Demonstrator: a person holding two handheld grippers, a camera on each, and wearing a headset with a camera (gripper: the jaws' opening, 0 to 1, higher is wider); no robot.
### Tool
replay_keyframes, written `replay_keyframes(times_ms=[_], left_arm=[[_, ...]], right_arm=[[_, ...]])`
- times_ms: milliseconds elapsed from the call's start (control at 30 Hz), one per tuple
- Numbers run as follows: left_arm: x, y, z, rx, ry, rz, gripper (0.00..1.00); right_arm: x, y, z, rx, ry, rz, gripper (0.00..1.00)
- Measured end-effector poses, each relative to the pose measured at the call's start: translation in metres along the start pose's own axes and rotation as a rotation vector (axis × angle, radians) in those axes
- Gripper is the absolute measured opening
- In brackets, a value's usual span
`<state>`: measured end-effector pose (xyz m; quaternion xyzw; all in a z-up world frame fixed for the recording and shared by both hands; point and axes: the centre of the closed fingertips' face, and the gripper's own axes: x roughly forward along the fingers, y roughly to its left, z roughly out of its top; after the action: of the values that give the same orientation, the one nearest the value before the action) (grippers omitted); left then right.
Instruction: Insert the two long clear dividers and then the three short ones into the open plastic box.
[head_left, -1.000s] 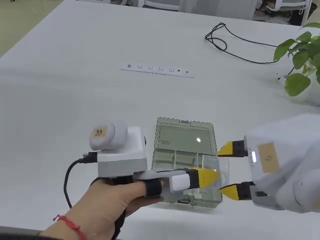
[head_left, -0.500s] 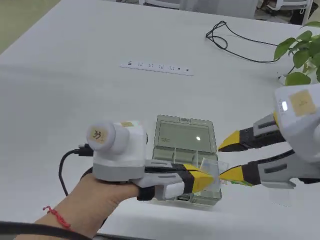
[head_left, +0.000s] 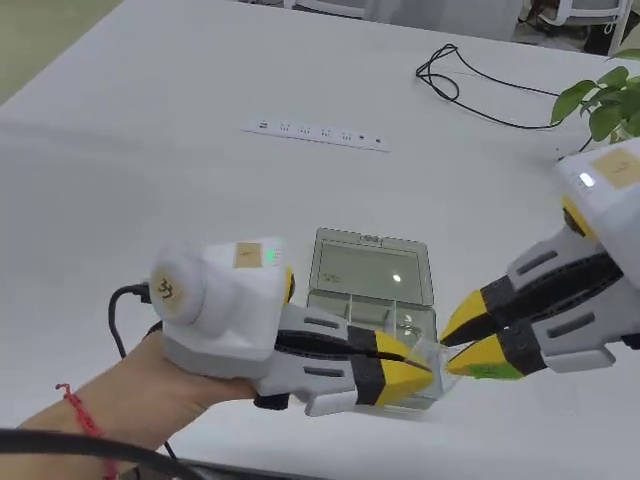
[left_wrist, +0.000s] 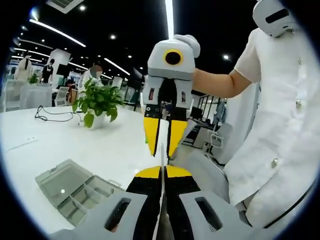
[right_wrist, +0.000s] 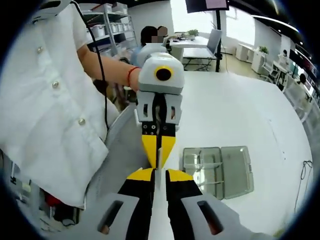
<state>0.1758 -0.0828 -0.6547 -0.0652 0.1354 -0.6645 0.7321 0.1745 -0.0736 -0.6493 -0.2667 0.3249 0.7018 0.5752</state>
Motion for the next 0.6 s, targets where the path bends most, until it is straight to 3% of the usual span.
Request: replay_keyframes(times_ms=[300,600], left_arm=[[-0.0023,-0.006,0.0044,0.005,-0.009,-0.027,0.0],[-0.0034,-0.0048,0.004,0.014,-0.001,-0.025,0.0]], right_arm=[[0.0014,0.0063,0.0068,0.035,-0.037,0.054,0.04],[0.0026,0.0066,0.0081,0.044,-0.046,0.065,0.03]])
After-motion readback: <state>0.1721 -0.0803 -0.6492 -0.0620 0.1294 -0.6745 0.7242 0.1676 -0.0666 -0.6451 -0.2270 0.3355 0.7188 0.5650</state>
